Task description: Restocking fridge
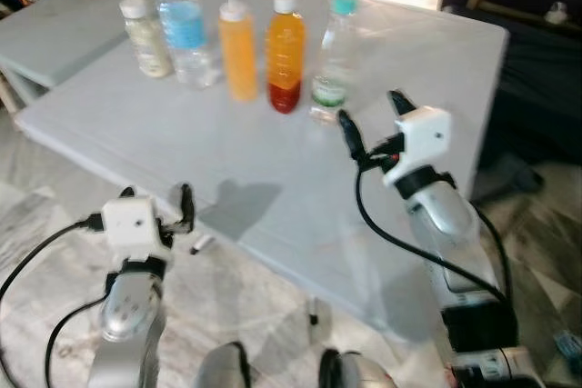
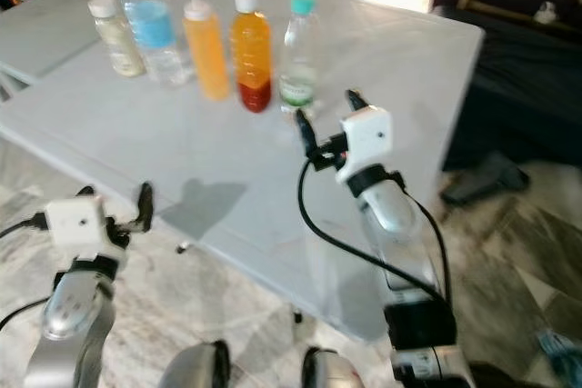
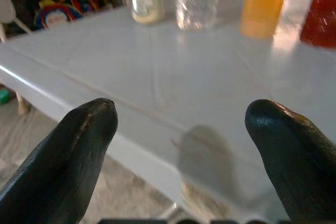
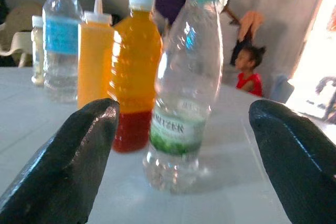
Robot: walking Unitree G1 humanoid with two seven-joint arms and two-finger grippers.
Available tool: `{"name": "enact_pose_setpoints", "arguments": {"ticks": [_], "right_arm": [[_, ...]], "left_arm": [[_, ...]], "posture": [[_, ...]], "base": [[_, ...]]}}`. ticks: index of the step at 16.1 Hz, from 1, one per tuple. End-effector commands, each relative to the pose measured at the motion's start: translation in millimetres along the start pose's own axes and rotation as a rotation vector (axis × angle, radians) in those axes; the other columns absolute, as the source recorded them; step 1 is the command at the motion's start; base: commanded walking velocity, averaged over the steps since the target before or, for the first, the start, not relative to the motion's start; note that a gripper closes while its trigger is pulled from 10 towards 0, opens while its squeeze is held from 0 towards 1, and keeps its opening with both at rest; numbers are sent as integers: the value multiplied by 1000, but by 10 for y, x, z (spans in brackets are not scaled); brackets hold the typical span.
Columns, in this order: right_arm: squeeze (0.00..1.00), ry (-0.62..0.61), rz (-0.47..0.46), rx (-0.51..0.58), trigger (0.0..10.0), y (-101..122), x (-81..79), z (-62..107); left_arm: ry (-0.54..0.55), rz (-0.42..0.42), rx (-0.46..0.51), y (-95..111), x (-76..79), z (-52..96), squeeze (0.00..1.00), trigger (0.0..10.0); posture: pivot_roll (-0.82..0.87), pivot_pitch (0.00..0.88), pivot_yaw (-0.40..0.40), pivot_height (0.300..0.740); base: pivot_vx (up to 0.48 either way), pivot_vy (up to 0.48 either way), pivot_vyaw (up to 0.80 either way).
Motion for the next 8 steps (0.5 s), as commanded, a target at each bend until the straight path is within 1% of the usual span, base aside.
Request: {"name": "enact_pose_setpoints", "arguments": {"ticks": [1,2,3,4,7,8], "right_arm": [[0,15,-12,1,10000,25,-125,-11],[0,7,-20,-10,10000,7,-134,-3],[0,3,-36,-14,10000,5,-155,4],[0,-1,-34,-15,10000,8,-165,6],[0,-24,-20,-17,10000,1,-131,42],[0,-45,-12,-31,10000,-25,-83,98]], "left_arm": [[-7,-9,2,2,-21,-27,0,10000],[-15,-6,9,24,2,-57,0,10000],[-31,-1,26,65,32,-85,0,10000],[-35,3,31,83,42,-97,0,10000],[-36,20,21,53,72,-46,0,10000],[-35,29,17,45,88,12,0,10000]], "posture": [[-3,114,23,740],[-4,112,25,740],[-5,110,27,740],[-10,122,32,740],[-10,124,36,740],[-12,125,40,740]], "base": [[0,442,0],[0,439,0],[0,431,-800],[0,428,-800],[0,426,-800],[0,424,-538]]}}
Point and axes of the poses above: a point about 5 cm out from each wrist's last joint towards the gripper, its own z axis pointing back from the gripper into the wrist, its own y axis along the axis of the wrist's last joint, x = y × z, the point moved 5 cm from there along -z, pointing out of the wrist towards the gripper, and after that the axes turned 4 degrees about -z, right-handed, at the moved point
